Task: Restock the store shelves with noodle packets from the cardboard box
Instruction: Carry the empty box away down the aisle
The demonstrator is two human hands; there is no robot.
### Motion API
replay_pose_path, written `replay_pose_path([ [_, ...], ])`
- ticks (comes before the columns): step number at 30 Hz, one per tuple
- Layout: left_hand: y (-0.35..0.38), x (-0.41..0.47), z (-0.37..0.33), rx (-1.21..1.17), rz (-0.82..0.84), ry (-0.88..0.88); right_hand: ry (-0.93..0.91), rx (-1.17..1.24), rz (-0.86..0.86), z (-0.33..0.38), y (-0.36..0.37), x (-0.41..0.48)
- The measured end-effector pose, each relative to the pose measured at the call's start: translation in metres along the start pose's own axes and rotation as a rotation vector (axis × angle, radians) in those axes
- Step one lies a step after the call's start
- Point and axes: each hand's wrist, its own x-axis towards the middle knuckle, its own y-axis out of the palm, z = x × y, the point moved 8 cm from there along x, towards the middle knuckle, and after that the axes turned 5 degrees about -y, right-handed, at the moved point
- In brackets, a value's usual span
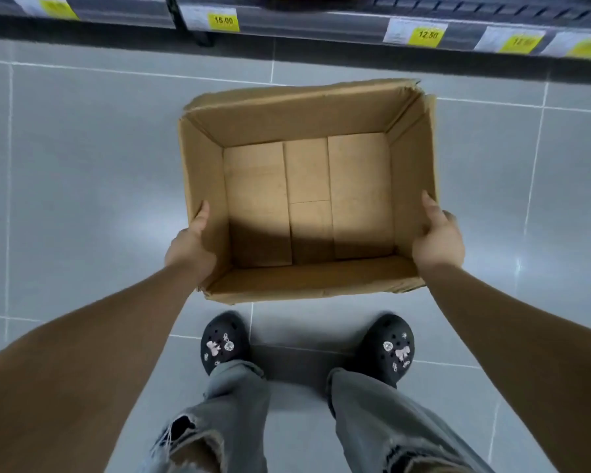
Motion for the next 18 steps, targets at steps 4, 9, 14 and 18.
replay_pose_path([
  [4,-0.017,-0.020,-0.007,0.052,-0.003,-0.008,-0.046,-0.108,0.004,0.006,-0.026,-0.013],
  [9,-0.046,-0.085,-0.025,0.078,0.041,0.036,0.034,-0.105,0.017,-0.001,-0.094,-0.072],
  [14,-0.109,-0.176,-0.071,0.233,-0.069,0.227,0.168,0.002,-0.088,-0.006,-0.193,-0.167],
  [18,-0.164,-0.247,-0.111,0.311,-0.122,0.424,0.280,0.127,-0.194,-0.007,-0.266,-0.254],
])
